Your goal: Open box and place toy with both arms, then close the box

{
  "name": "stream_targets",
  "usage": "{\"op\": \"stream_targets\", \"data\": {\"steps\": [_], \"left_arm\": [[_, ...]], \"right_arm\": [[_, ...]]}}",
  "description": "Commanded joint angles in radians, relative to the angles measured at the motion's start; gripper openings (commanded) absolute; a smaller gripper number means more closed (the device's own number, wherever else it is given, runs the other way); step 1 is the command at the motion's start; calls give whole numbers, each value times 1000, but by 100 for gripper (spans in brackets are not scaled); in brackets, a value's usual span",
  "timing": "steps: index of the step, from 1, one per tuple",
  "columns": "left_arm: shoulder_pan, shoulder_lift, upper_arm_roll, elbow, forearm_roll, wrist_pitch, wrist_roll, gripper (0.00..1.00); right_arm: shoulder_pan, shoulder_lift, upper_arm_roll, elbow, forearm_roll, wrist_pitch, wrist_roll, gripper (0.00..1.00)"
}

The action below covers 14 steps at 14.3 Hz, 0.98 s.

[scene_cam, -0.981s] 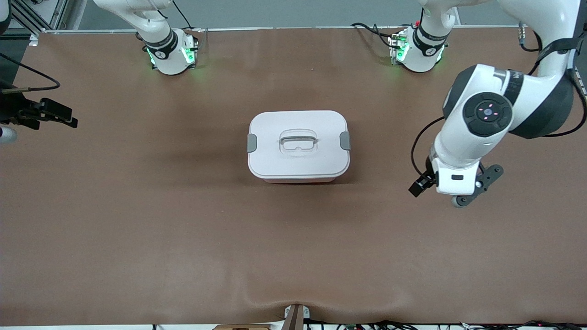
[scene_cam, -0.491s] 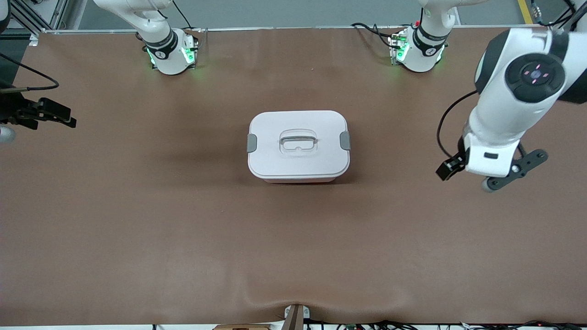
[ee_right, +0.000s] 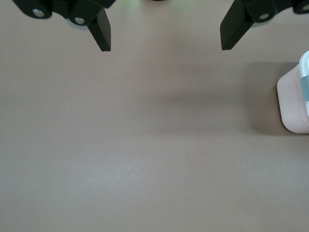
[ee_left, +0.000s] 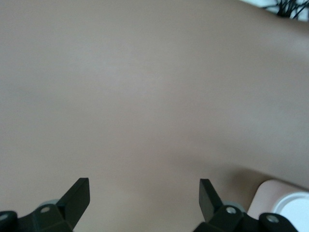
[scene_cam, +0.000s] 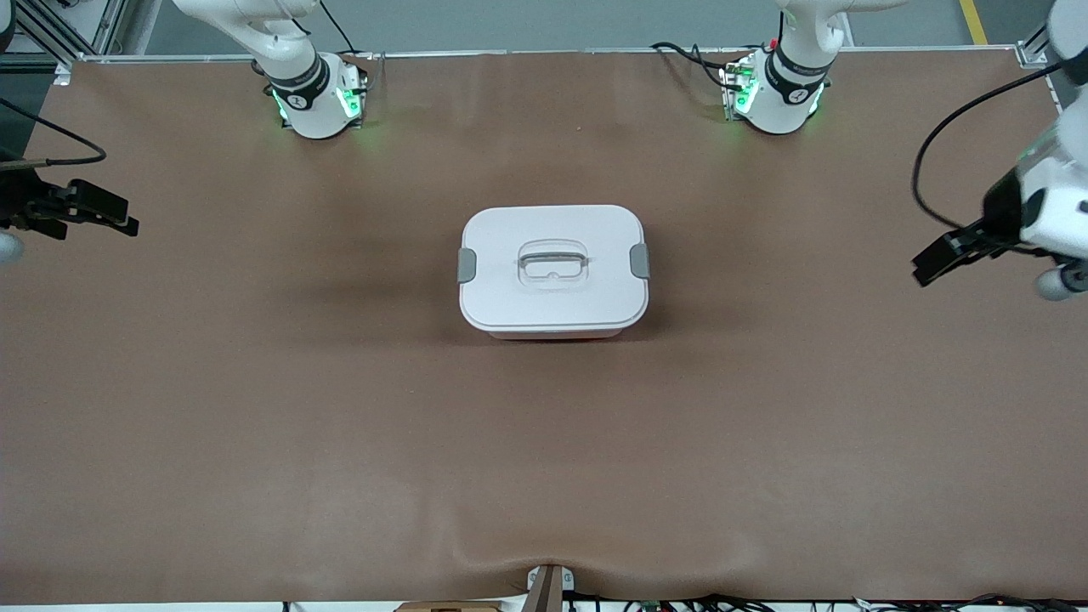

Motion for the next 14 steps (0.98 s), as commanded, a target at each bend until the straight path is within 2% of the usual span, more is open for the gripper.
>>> {"op": "stream_targets", "data": {"steps": [1,5,7,9,11,14], "left_arm": [[-20,-50,29,-2,-16,-118,48,100],[-26,-95,39,-2,-29,-129,161,100],[-27,-132,87,-11,-87,-134,245,100],[-27,-135,124,-14,-98,-170,299,100],[-29,-140,128,-19,-91,-193,427,100],[-29,-140,139,-19,-78,-193,457,100]], "right_arm": [[-3,9,3,23,-2,-7,-2,100],[-4,9,3,24,-8,-16,-3,100],[-3,9,3,24,-8,-16,-3,100],[-1,9,4,24,-9,-13,-3,100],[-1,10,4,23,-9,-16,-3,100],[-6,6,3,24,-16,-17,-6,100]]}}
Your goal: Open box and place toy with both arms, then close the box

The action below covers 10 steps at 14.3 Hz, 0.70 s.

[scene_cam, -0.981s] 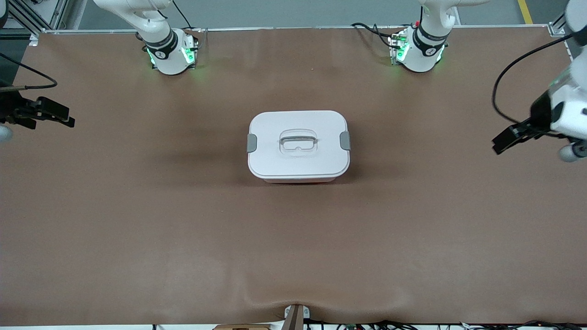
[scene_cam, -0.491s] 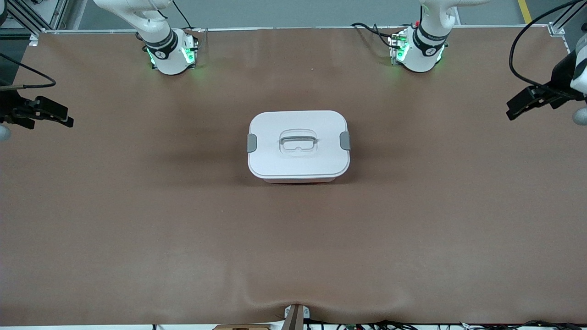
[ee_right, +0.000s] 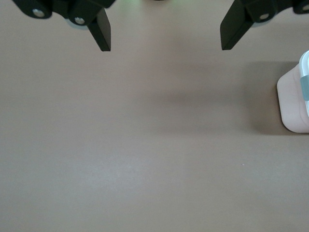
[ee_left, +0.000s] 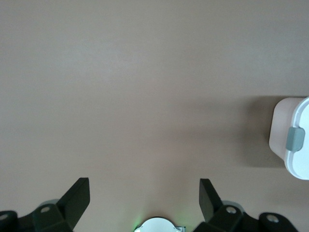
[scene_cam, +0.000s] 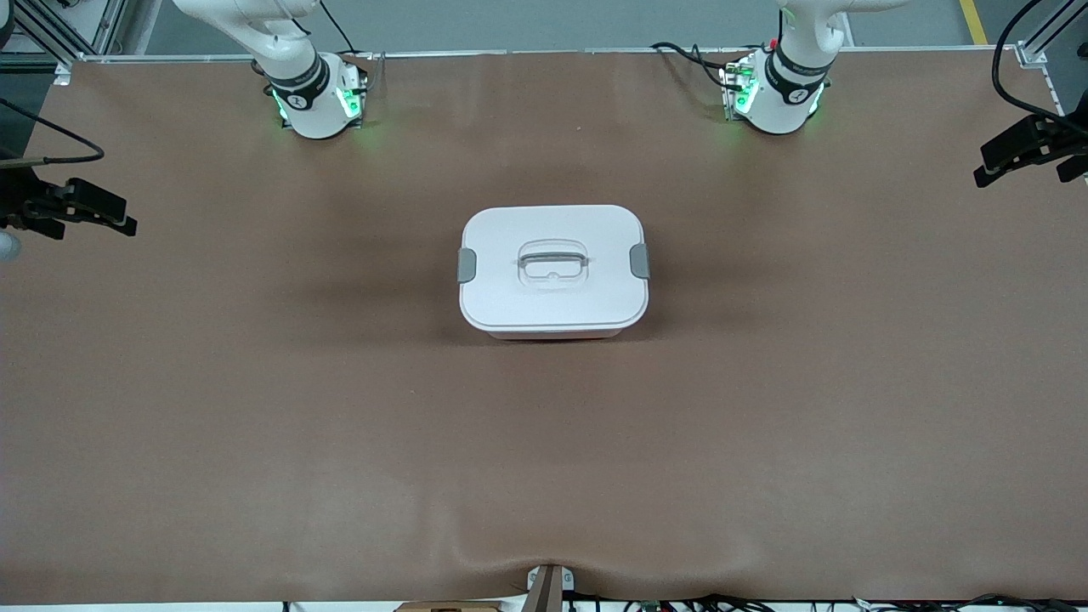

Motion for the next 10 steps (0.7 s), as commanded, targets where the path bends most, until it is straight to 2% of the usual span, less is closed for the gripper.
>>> {"op": "stream_targets", "data": {"steps": [1,4,10], "left_arm": [[-8,-22,12,-14,3,-7,29,100],[-8,-20,10,-20,36,-1,30,100],[-8,-42,12,-98,-7,79,9,100]], "right_arm": [[-6,6,0,22,-13,-18,-6,100],[-6,6,0,23,-13,-7,-5,100],[-5,9,2,23,-13,-4,-3,100]]}}
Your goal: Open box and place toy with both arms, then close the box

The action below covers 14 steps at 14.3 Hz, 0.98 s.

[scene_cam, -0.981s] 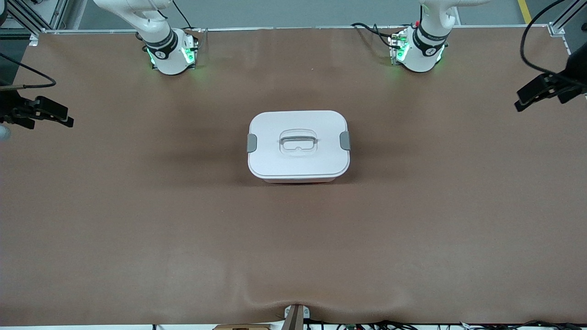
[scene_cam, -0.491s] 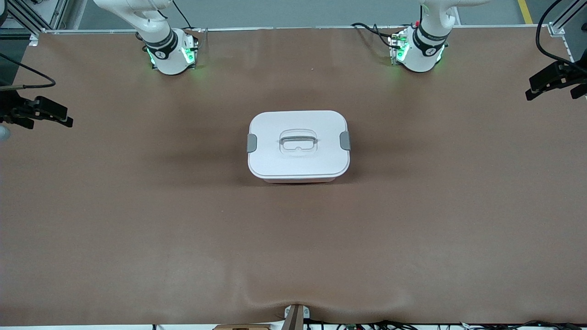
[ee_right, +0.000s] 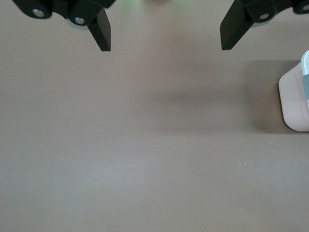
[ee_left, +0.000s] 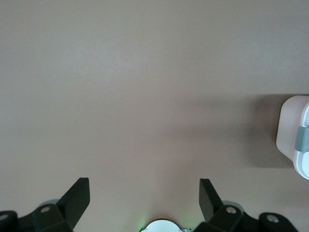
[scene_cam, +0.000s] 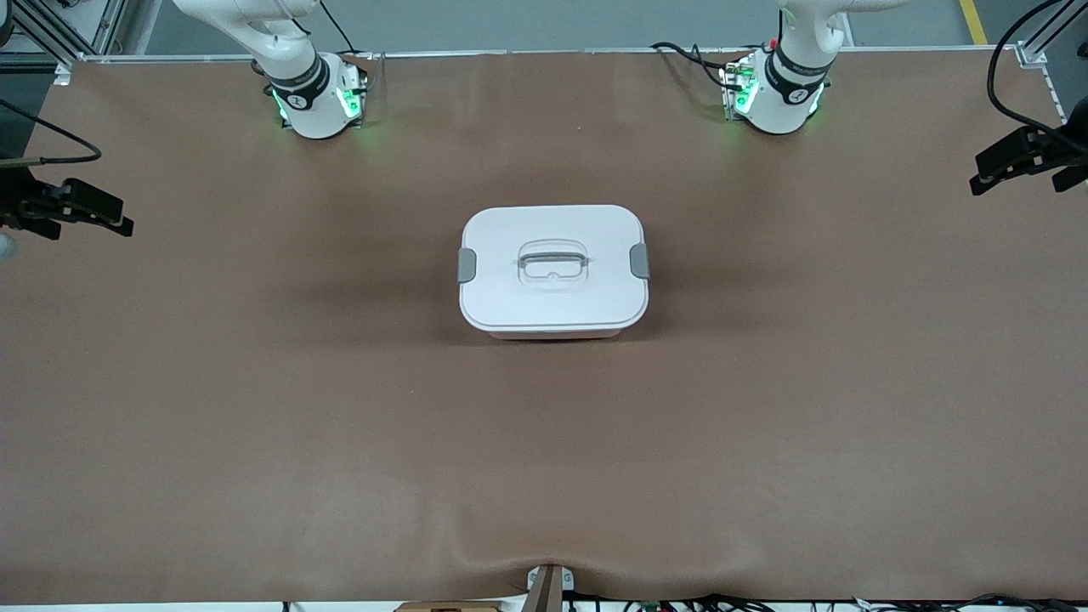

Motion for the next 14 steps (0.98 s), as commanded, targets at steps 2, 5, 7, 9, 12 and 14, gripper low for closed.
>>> {"op": "stream_targets", "data": {"steps": [2,5,7,9,12,14], "left_arm": [[-7,-41,10,-52,-15,36,0,100],[-6,-39,5,-46,-12,36,-1,100],[8,-33,2,-40,-15,36,-1,100],[8,-32,5,-37,-15,35,-12,100],[6,-33,-1,-37,-15,30,-23,100],[6,-27,-1,-28,-15,30,-20,100]], "right_arm": [[-4,9,4,21,-10,-7,-5,100],[-4,9,4,21,-10,-7,-5,100],[-4,9,4,21,-10,-7,-5,100],[-6,7,4,21,-10,-8,-5,100],[-6,7,4,21,-10,-8,-5,100],[-8,7,4,21,-10,-10,-5,100]]}}
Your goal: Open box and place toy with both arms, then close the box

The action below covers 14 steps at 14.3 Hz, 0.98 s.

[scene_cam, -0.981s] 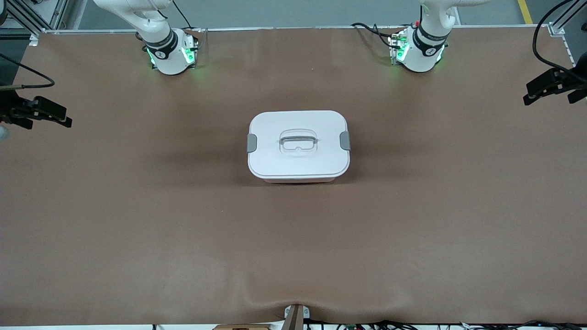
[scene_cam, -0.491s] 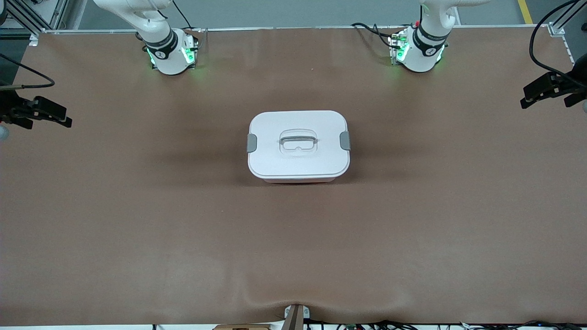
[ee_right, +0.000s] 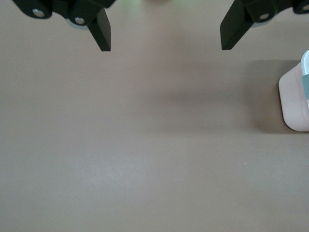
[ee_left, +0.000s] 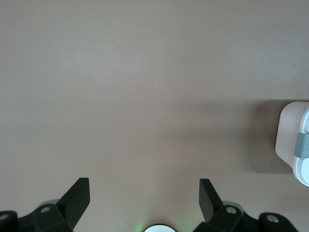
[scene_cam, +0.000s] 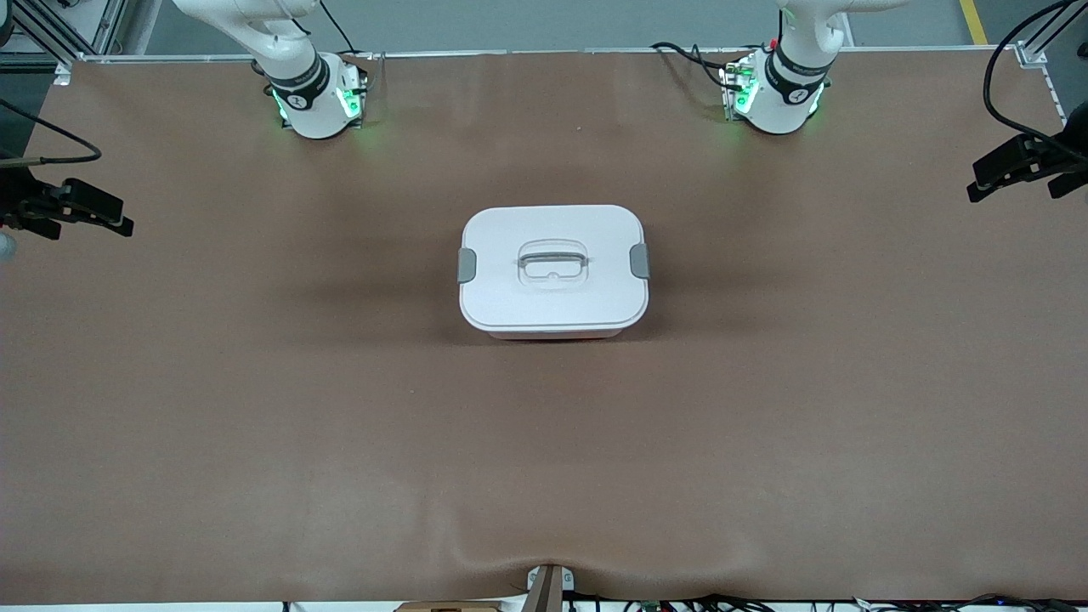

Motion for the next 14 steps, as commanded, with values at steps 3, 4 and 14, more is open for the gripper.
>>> {"op": "stream_targets", "data": {"steps": [3,4,14], "left_arm": [[-4,12,-2,35,-12,5,-3,100],[-4,12,-2,35,-10,5,-5,100],[1,17,-2,35,-10,5,-5,100]], "right_arm": [[-7,7,3,21,-10,-8,-3,100],[-7,9,3,21,-10,-7,-3,100],[-6,7,4,21,-10,-7,-3,100]]}}
